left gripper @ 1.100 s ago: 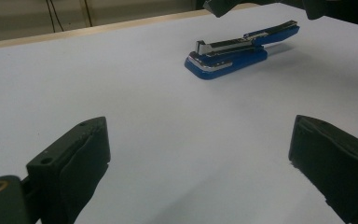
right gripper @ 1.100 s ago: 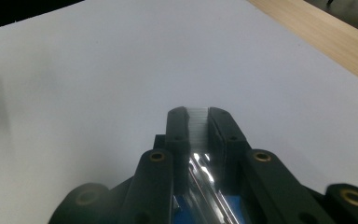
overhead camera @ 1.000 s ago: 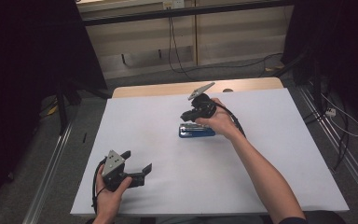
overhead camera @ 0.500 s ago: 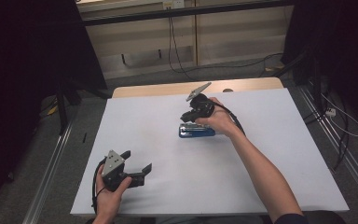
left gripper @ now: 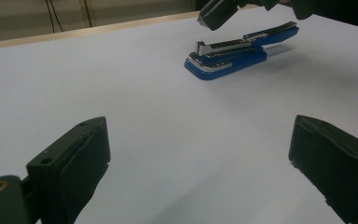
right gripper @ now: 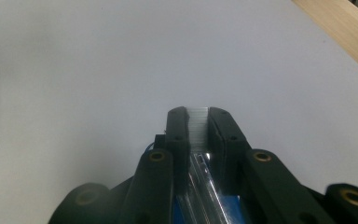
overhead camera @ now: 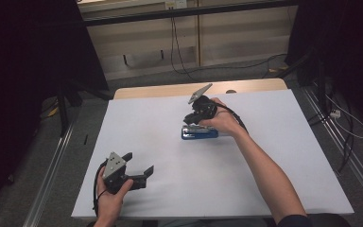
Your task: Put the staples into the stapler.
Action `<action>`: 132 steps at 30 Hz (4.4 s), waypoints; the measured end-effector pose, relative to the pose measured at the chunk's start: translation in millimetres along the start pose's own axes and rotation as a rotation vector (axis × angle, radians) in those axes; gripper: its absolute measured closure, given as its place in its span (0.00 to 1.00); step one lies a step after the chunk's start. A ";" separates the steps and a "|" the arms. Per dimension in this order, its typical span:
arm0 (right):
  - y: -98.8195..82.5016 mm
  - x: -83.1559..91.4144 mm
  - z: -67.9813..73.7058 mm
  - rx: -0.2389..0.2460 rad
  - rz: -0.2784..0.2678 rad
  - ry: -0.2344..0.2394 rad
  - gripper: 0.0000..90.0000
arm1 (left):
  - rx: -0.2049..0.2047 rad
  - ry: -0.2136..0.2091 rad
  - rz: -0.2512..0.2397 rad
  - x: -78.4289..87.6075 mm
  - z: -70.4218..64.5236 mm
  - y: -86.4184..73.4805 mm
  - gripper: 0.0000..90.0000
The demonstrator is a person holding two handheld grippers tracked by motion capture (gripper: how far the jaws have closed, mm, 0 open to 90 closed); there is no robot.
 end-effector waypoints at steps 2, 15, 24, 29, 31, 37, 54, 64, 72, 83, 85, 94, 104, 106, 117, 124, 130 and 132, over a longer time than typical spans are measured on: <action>-1.0 -0.7 0.2 0.018 0.007 0.004 0.88 | -0.005 -0.002 0.001 0.5 -0.1 0.0 0.06; -5.0 -1.5 0.5 0.056 0.017 0.022 0.88 | 0.000 -0.001 0.000 -0.1 0.0 -0.1 0.06; -6.5 2.4 0.1 0.092 0.023 0.032 0.88 | -0.007 -0.002 0.005 -0.8 -0.2 -0.6 0.06; -8.0 2.0 -0.6 0.117 0.031 0.038 0.88 | -0.011 -0.003 0.005 -1.1 -0.2 -0.4 0.06; -8.4 1.6 -0.1 0.123 0.039 0.042 0.88 | -0.012 -0.003 0.006 -1.2 -0.2 -0.4 0.06; -6.6 -2.2 4.1 0.168 0.058 0.055 0.88 | -0.012 -0.005 0.008 -1.3 -0.2 -0.8 0.06; -12.7 -9.7 4.5 0.206 0.077 0.066 0.88 | -0.015 0.000 0.002 -0.7 -0.3 0.3 0.06; -13.7 -10.4 3.7 0.218 0.078 0.065 0.88 | -0.017 -0.001 0.005 -0.7 -0.6 0.3 0.06; -16.2 -11.4 2.0 0.222 0.086 0.065 0.88 | -0.014 -0.003 0.007 -1.6 -1.0 -0.1 0.06; -15.1 -10.3 3.5 0.252 0.075 0.069 0.88 | -0.013 -0.003 0.007 -1.6 -0.7 -0.2 0.06; -15.8 -9.6 2.7 0.261 0.078 0.066 0.88 | -0.013 -0.002 0.008 -1.7 -0.6 -0.4 0.06; -17.9 -11.1 2.7 0.254 0.084 0.075 0.88 | -0.013 -0.005 0.009 -1.9 -1.2 -0.4 0.06; -16.4 -11.9 2.7 0.271 0.085 0.083 0.88 | -0.015 -0.006 0.008 -1.9 -1.4 -0.3 0.06; -15.7 -12.2 2.5 0.271 0.079 0.086 0.88 | -0.014 -0.003 0.008 -2.1 -1.0 -0.4 0.06; -15.3 -12.2 2.7 0.282 0.084 0.084 0.88 | -0.018 -0.004 0.009 -1.5 -0.7 -0.5 0.06; -16.3 -12.4 2.8 0.279 0.087 0.086 0.87 | -0.013 -0.003 0.010 -2.1 -1.1 -0.9 0.06; -16.3 -13.5 2.5 0.271 0.088 0.083 0.85 | -0.014 -0.005 0.012 -2.4 -0.7 -1.2 0.06; -16.1 -14.0 2.8 0.268 0.085 0.084 0.84 | -0.014 -0.005 0.012 -2.3 -0.9 -1.1 0.06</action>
Point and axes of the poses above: each handheld gripper's, and its own axes: x roughly backward along the jaws, y roughly out of its top, z roughly to its left, the point moved 9 cm from there along -x, roughly forward along the jaws, and after that the axes turned 3 degrees about z, right-handed, at the moved point
